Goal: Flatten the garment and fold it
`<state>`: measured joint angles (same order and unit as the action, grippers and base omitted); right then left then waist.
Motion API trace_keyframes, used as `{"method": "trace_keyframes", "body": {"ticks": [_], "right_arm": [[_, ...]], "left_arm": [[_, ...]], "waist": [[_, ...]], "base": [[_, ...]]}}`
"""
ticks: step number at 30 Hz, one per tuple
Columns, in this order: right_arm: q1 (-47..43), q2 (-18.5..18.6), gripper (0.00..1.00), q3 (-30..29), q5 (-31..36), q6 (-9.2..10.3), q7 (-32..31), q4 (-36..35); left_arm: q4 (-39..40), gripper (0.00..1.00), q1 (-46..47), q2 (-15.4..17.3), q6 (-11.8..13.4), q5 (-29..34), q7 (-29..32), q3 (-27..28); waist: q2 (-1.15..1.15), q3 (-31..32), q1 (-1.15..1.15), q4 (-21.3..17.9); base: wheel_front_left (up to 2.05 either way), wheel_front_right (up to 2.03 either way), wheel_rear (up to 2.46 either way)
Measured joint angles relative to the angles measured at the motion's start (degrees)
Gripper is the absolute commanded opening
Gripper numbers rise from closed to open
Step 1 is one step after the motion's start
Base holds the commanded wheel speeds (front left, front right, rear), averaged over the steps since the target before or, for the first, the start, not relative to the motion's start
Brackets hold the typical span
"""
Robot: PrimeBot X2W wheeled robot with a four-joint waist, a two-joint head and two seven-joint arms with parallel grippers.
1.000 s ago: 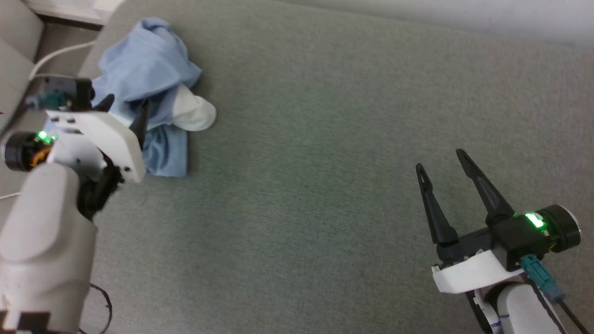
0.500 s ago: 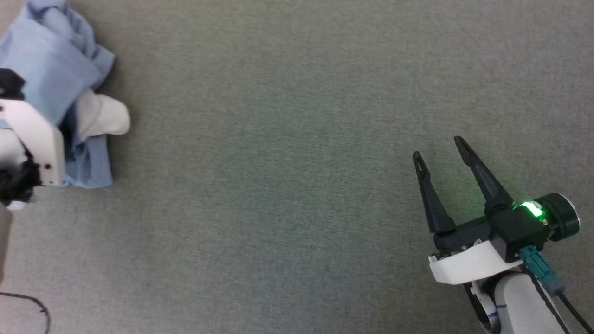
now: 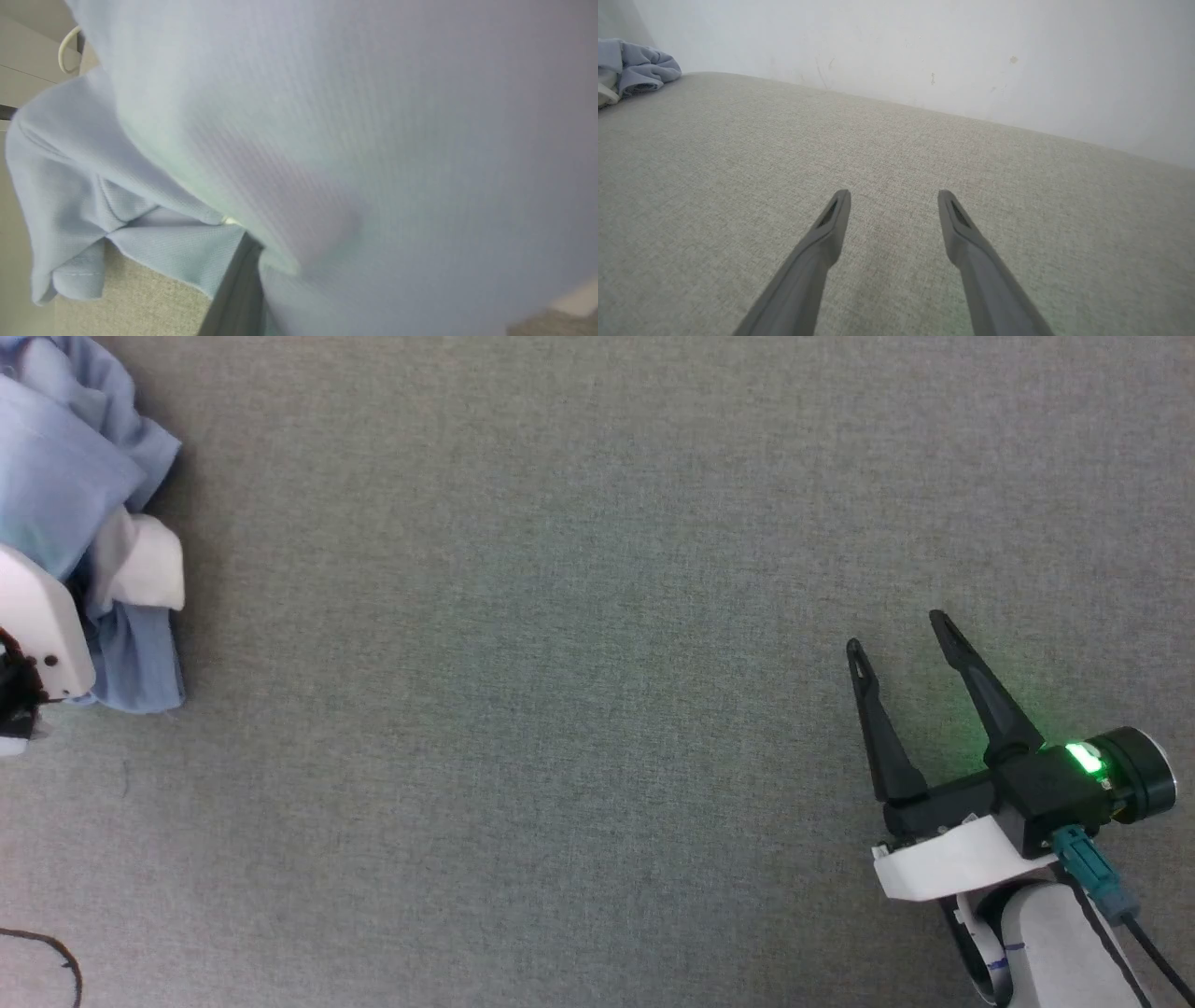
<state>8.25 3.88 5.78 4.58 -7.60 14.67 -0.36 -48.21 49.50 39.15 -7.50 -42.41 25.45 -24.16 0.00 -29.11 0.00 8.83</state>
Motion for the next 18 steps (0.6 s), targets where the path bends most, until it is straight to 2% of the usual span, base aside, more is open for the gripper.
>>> {"method": "trace_keyframes", "body": {"ticks": [6,10,15,18], "right_arm": [[0.0,-0.2,1.00,-0.3,0.0,0.00,0.0,1.8],[-0.2,-0.2,1.00,-0.6,-0.1,0.00,0.0,2.6],[-1.5,-0.4,1.00,-1.3,-0.6,0.00,0.0,3.3],[-2.3,-0.5,1.00,-2.1,-0.7,0.00,0.1,3.8]], "left_arm": [[-2.1,0.00,0.0,-2.0,0.0,-1.6,-12.2,1.0],[-2.0,0.00,0.9,-2.0,0.0,-1.1,-21.4,1.1],[0.6,0.00,2.8,-2.5,0.0,0.8,-32.9,1.5],[3.7,0.00,3.4,-3.4,0.1,2.3,-37.3,1.3]], "waist": [[0.00,3.4,0.01,0.7],[0.00,6.5,0.01,1.1],[0.00,10.7,0.00,1.6],[0.00,13.4,-0.01,1.8]], "base": [[0.00,0.00,0.00],[0.00,0.00,0.00],[0.00,0.00,0.00],[0.00,0.00,0.00]]}}
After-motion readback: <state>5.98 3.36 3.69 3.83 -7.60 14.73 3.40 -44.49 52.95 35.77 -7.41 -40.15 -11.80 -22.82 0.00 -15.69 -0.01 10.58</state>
